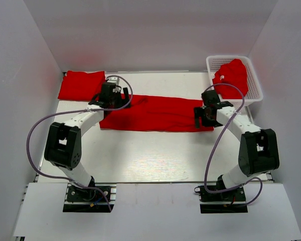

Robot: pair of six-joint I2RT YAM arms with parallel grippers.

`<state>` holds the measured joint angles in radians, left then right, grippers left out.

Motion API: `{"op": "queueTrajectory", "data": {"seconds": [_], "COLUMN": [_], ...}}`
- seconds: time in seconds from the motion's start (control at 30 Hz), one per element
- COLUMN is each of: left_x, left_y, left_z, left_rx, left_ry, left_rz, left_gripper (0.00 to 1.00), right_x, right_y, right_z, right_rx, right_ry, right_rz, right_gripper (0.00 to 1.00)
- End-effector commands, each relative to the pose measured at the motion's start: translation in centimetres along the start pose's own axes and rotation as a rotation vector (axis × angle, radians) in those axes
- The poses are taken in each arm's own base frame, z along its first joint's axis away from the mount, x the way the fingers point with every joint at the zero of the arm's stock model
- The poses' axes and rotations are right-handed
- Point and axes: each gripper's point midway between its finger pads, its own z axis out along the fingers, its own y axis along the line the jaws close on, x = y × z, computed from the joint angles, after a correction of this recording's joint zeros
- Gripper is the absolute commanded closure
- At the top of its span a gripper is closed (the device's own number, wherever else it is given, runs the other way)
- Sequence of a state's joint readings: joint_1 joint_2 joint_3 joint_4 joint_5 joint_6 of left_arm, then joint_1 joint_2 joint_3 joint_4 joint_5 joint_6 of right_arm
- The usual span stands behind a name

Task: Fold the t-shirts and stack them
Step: Fold the other side of the tshirt into a rectangle

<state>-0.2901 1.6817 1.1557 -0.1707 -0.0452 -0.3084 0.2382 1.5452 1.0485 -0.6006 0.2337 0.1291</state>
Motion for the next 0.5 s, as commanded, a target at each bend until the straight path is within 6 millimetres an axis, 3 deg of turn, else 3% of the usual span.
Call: {"op": "queueTrajectory", "data": {"seconds": [0.0, 0.3, 0.47], "left_x": [2.5, 5.3, 6.5], "left_y": [-0.5, -0.2, 0.2], "left_z": [-1.0, -0.4, 0.2], "left_rx": [0.043, 0.052, 0.038], "left_ry": [0.039, 0.075, 0.112], "left_rz": [-0.073, -0.105, -0.105], "left_gripper": [0.0, 0.0, 0.0], "right_x": [-1.4, -1.4, -1.4], "right_y": [0.9, 1.3, 0.9], "right_z": [0.4, 2.5, 3.4], "right_rx": [-0.015, 0.044, 0.085], "right_ry": [-0.064, -0.014, -0.004], "right_rz": [-0.126, -0.15, -0.117], "right_gripper": [0.12, 0.37, 0.43]}}
